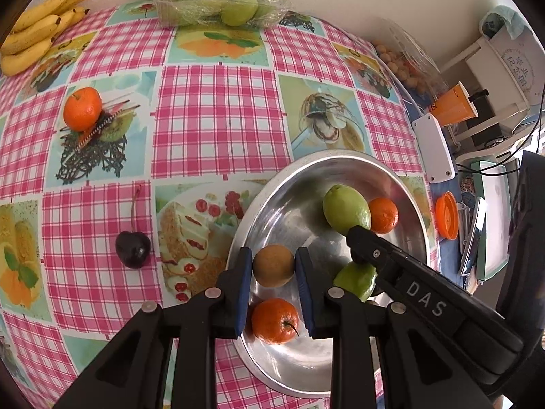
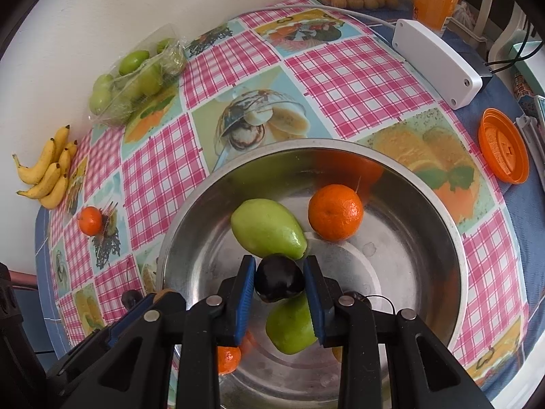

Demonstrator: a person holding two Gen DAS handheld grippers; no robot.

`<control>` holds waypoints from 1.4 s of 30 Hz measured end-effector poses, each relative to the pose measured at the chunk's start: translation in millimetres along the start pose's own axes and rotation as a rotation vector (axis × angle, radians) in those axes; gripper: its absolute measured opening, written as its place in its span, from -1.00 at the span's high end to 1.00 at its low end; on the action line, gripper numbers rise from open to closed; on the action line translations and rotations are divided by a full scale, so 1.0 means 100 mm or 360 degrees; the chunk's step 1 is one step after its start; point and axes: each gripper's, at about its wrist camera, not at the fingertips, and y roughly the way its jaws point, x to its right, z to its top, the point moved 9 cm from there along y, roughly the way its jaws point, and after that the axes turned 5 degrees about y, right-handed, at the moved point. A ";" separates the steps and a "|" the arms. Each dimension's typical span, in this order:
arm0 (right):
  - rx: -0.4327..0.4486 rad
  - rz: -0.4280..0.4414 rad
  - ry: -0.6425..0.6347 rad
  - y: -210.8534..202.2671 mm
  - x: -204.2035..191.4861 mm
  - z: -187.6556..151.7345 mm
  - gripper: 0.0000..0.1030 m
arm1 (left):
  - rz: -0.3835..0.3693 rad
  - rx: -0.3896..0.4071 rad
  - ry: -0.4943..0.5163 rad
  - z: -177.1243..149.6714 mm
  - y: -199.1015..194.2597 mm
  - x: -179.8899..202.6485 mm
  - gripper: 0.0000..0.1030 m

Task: Organize fruits
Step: 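Carry the kiwi and cherry into the steel bowl and open both tools, then move both tools back toward the remaining dark cherry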

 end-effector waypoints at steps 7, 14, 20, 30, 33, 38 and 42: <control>0.0005 0.0002 0.0010 -0.02 0.01 0.00 0.37 | 0.0028 0.0005 0.0012 0.00 -0.01 0.01 0.49; -0.0013 -0.0010 0.0014 0.00 0.02 -0.02 0.37 | 0.0034 0.0003 0.0004 0.01 -0.01 0.01 0.49; -0.0026 0.0000 0.0029 0.01 0.01 -0.02 0.37 | 0.0041 0.0008 -0.0002 0.00 -0.04 0.00 0.47; 0.0014 0.0027 0.0007 -0.11 -0.04 0.02 0.31 | 0.0029 0.0072 -0.0010 0.06 -0.21 -0.01 0.40; 0.0019 0.0022 0.0015 -0.12 -0.02 0.03 -0.05 | 0.0047 0.0077 -0.0037 0.06 -0.24 -0.09 0.32; 0.0024 0.0038 0.0025 -0.13 -0.03 0.03 -0.25 | 0.0090 0.0094 -0.0121 0.06 -0.28 -0.25 0.06; 0.0022 0.0028 0.0005 -0.11 -0.05 0.02 -0.48 | 0.0172 0.0111 -0.0198 0.07 -0.32 -0.46 -0.29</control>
